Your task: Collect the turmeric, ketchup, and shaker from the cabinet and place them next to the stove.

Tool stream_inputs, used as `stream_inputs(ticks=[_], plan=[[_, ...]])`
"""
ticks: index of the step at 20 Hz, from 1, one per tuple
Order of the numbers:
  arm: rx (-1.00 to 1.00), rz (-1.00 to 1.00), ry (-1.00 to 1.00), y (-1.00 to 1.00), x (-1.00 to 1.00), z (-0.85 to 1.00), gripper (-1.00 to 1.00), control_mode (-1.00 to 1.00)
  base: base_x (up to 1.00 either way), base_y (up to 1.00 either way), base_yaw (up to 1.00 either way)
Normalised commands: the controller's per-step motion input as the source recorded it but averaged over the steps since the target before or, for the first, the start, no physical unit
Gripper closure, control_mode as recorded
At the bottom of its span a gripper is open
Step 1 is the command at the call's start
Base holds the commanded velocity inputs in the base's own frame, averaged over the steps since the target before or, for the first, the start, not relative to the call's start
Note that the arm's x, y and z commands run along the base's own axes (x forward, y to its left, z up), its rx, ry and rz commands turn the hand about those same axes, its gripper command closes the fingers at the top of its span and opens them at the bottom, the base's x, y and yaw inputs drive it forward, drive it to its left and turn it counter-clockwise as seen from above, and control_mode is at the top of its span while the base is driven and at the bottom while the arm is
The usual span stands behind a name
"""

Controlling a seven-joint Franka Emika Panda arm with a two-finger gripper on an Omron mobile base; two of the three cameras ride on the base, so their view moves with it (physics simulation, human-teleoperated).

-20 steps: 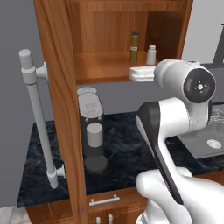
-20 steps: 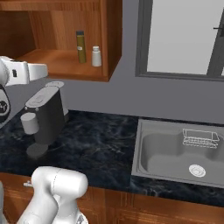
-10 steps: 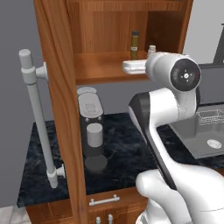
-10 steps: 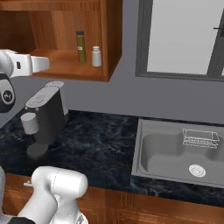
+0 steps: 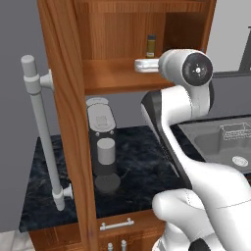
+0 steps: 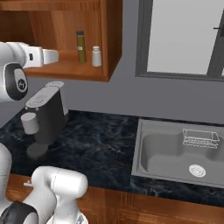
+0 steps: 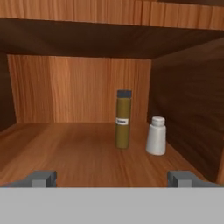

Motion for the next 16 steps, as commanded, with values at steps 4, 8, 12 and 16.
stream_inputs(ticks=[4, 8, 12, 16], plan=[[0.00, 0.00, 0.06, -0.06, 0.49, 0.06, -1.00, -1.00, 0.00, 0.00, 0.00], [0.00, 0.00, 0.09, -0.01, 0.32, 0.01, -1.00, -1.00, 0.00, 0.00, 0.00], [0.01, 0.00, 0.09, -0.07, 0.23, 0.06, -1.00, -1.00, 0.00, 0.00, 0.00], [0.02, 0.00, 0.07, -0.06, 0.27, 0.25, -1.00, -1.00, 0.00, 0.00, 0.00]])
